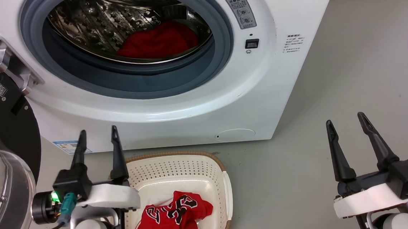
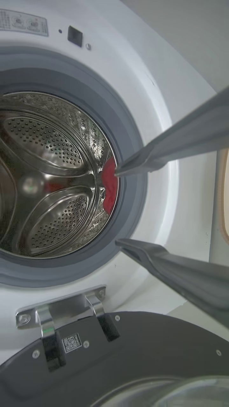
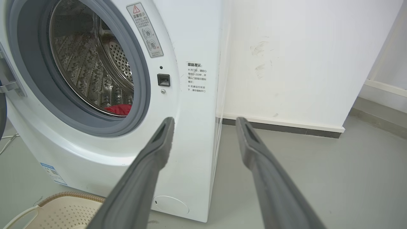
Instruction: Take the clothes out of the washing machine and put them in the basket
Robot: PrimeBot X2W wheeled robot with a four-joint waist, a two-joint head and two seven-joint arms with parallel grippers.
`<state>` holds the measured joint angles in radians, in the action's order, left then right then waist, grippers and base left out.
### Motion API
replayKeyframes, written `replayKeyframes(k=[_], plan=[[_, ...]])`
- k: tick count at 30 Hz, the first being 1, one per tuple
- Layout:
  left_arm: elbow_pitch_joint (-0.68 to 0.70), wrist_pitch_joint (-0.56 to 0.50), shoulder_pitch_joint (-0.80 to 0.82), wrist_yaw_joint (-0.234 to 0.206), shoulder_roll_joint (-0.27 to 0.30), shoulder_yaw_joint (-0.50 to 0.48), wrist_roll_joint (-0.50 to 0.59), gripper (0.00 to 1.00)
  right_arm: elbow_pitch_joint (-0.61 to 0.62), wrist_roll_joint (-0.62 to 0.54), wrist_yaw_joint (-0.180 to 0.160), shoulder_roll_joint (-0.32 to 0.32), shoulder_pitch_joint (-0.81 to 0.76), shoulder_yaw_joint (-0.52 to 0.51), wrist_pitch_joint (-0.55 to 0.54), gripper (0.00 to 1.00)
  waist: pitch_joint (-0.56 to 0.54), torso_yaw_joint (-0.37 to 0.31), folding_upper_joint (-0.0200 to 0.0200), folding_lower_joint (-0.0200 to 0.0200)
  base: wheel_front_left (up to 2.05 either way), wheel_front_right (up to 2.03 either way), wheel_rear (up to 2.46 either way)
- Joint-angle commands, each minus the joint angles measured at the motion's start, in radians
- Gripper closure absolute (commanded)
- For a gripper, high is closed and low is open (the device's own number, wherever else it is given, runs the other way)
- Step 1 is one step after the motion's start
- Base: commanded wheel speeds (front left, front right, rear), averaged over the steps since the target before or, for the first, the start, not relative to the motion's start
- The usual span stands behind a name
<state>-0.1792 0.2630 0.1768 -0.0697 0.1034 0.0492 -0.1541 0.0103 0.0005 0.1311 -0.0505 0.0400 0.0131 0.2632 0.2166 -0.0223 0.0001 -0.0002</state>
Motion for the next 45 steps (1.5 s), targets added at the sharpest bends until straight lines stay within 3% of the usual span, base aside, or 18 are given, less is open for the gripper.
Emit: replayKeyframes(k=[1, 8, 14, 26, 31, 45], plan=[[0.005, 0.003, 0.007, 0.012, -0.007, -0.015, 0.008, 0.00, 0.001, 0.007, -0.001, 0.001, -0.003, 0.003, 0.002, 0.00, 0.004, -0.003, -0.0001, 0.0002, 0.00, 0.00, 0.00], [-0.074, 0.003, 0.145, 0.087, 0.004, -0.036, 0.039, 0.00, 0.013, 0.013, -0.001, 0.001, 0.040, 0.006, 0.002, 0.00, 0.068, -0.034, -0.0001, 0.0002, 0.00, 0.00, 0.00], [-0.266, 0.003, 0.372, 0.137, 0.056, -0.034, 0.048, 0.00, 0.024, 0.020, -0.001, 0.001, 0.086, 0.007, 0.002, 0.00, 0.158, -0.079, -0.0001, 0.0002, 0.00, 0.00, 0.00], [-0.622, -0.123, 0.836, 0.179, 0.182, 0.028, 0.088, 0.00, 0.048, 0.065, -0.001, 0.001, 0.179, 0.020, 0.002, 0.00, 0.345, -0.167, -0.0001, 0.0002, 0.00, 0.00, 0.00], [-0.778, -0.250, 1.074, 0.190, 0.244, 0.058, 0.099, 0.00, 0.071, 0.105, -0.001, 0.001, 0.220, 0.027, 0.002, 0.00, 0.438, -0.220, -0.0001, 0.0002, 0.00, 0.00, 0.00], [-0.980, -0.569, 1.441, 0.198, 0.345, 0.114, 0.083, 0.00, 0.114, 0.165, -0.001, 0.001, 0.251, 0.035, 0.002, 0.00, 0.597, -0.296, -0.0001, 0.0002, 0.00, 0.00, 0.00]])
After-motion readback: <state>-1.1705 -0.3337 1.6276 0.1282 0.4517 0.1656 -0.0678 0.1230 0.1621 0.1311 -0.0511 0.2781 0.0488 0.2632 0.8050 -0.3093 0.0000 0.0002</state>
